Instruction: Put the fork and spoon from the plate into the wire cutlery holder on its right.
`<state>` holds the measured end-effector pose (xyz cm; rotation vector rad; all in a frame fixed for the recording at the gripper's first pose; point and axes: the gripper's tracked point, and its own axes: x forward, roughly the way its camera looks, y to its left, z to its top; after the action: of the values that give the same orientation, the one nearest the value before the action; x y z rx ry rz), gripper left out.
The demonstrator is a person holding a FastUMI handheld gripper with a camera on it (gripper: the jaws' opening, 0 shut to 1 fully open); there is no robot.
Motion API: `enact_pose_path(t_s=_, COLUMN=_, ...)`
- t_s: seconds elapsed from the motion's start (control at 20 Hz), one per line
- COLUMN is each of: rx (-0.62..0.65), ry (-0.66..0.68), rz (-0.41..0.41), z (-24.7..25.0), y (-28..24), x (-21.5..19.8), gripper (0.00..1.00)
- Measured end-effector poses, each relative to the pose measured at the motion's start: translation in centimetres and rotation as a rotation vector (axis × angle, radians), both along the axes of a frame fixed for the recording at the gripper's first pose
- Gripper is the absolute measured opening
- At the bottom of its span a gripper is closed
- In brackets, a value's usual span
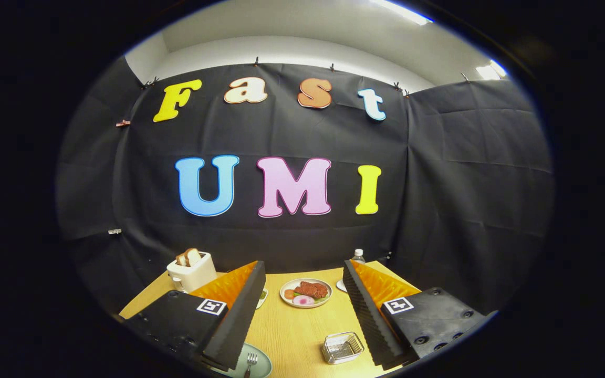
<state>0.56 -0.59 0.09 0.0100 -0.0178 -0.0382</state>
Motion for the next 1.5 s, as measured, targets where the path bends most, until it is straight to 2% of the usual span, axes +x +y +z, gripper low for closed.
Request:
enact_pose_path(t_s=0.15, rx=-0.015, ry=0.044, rz=0.041, z=-1.6, y=1.2, x=0.0, gripper=0.92)
enact_pose_path(t_s=0.3, rx=-0.016, ry=0.133, rz=0.119, z=-4.6, y=3.5, x=-0.1, gripper=0.93)
enact_pose_path(t_s=0.6, rx=-0.011, ry=0.451, rz=0.246, z=-14.9, y=8.3, x=-1.0, gripper=0.91)
enact_pose_path(t_s=0.75, rx=-0.010, ry=0.579, rz=0.272, z=-19.4, y=9.9, x=-1.5, gripper=0.91)
enact_pose_path(t_s=1.0, rx=0.005, ry=0.880, rz=0.299, z=-28.7, y=11.9, x=-3.9, gripper=0.89)
enact_pose_path(t_s=1.1, rx=0.004, ry=0.956, rz=0.298, z=-31.1, y=12.3, x=-4.6, gripper=0.81)
enact_pose_path(t_s=1.5, rx=0.000, ry=1.195, rz=0.295, z=-37.4, y=13.7, x=-6.2, gripper=0.81)
